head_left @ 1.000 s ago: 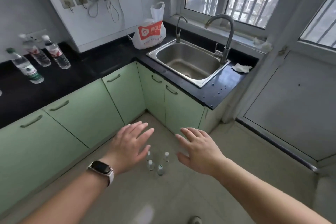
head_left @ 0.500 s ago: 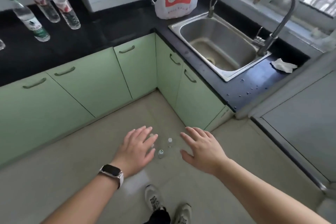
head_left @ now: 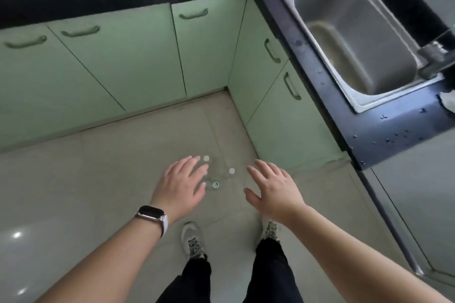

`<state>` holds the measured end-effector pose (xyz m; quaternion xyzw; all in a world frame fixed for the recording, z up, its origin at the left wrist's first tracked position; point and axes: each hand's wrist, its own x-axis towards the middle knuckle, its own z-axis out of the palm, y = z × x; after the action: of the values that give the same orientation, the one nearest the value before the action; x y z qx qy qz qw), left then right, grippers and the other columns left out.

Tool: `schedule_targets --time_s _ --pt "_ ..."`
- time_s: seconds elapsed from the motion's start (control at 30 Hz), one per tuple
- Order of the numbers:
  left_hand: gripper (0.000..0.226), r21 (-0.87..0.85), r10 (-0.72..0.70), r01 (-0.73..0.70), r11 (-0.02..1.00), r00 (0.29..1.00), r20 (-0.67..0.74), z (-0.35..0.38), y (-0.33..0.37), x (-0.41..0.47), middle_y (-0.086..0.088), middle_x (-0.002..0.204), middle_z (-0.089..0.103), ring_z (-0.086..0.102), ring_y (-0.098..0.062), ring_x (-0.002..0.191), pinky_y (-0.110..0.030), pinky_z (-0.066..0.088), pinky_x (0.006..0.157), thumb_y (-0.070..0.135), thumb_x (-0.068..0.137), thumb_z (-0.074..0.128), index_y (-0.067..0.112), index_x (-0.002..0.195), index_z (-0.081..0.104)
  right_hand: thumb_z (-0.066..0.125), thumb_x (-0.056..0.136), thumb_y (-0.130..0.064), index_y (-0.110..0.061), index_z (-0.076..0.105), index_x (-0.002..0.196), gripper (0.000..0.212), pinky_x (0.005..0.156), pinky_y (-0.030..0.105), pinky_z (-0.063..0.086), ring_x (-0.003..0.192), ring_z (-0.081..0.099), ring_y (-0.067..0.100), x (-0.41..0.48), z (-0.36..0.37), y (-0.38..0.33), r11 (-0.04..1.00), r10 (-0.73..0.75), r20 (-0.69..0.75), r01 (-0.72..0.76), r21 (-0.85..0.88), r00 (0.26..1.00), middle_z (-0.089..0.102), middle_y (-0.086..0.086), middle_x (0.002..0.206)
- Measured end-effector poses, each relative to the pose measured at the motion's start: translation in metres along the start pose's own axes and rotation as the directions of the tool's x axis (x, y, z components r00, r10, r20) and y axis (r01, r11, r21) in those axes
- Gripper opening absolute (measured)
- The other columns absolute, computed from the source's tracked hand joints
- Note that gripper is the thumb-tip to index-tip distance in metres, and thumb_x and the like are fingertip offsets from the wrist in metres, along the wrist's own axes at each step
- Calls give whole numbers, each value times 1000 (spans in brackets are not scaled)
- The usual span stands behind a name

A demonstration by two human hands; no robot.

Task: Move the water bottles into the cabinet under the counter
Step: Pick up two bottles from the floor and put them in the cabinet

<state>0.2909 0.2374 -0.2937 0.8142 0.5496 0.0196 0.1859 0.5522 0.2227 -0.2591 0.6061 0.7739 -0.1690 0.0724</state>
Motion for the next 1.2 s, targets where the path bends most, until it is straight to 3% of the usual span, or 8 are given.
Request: schedule_targets --time_s 0.17,0.37,0.5,0.67,0.83,0.93,1.07,1.2 --pt "49 -38 -175 176 984 984 20 53 -4 26 -12 128 65 63 -33 117 -44 53 91 38 86 43 15 121 69 45 84 -55 -20 57 128 57 90 41 50 120 55 30 47 43 36 998 -49 91 46 37 995 57 7 134" --pt "52 -108 -330 333 937 943 41 150 1 58 -11 133 61 60 -33 118 -45 50 94 42 89 43 15 129 64 44 90 -54 -23 42 144 62 104 41 36 137 38 26 106 113 86 996 -78 174 67 65 982 36 1 154" --pt "60 -201 -508 515 833 857 89 239 2 72 -13 144 54 54 -34 127 -47 47 100 47 89 42 14 136 57 42 95 -55 -27 24 152 66 112 35 23 144 21 19 144 185 116 993 -79 288 50 107 954 20 -4 160" --pt "63 -338 -639 656 675 749 176 351 2 87 -10 156 40 38 -31 143 -45 34 112 44 95 54 14 149 43 48 92 -54 -25 25 151 69 111 36 30 141 26 18 177 288 140 980 -20 308 -42 194 951 26 -4 157" --pt "72 -479 -719 724 497 652 241 431 -13 94 -1 162 27 25 -21 148 -38 26 117 38 95 60 21 156 27 57 89 -52 -26 23 151 76 108 39 37 139 30 16 196 375 157 951 49 310 -140 277 949 27 -6 155" --pt "76 -508 -757 759 407 592 278 476 -27 92 1 161 28 26 -20 147 -38 28 117 39 93 64 22 157 26 63 87 -49 -25 22 152 81 106 37 37 138 32 17 207 419 166 926 58 315 -169 338 947 27 -6 154" --pt "82 -546 -762 768 335 562 323 525 -42 95 6 158 30 31 -17 144 -28 28 110 39 89 69 26 156 25 72 82 -46 -25 21 153 90 108 36 35 139 32 17 229 473 173 885 36 308 -173 431 951 26 -4 155" --pt "88 -591 -755 736 331 582 302 558 -50 116 5 152 37 42 -18 136 -34 39 106 36 83 76 27 155 26 80 78 -42 -26 24 152 95 102 26 31 134 37 15 255 516 175 852 38 257 -166 497 966 31 -4 153"
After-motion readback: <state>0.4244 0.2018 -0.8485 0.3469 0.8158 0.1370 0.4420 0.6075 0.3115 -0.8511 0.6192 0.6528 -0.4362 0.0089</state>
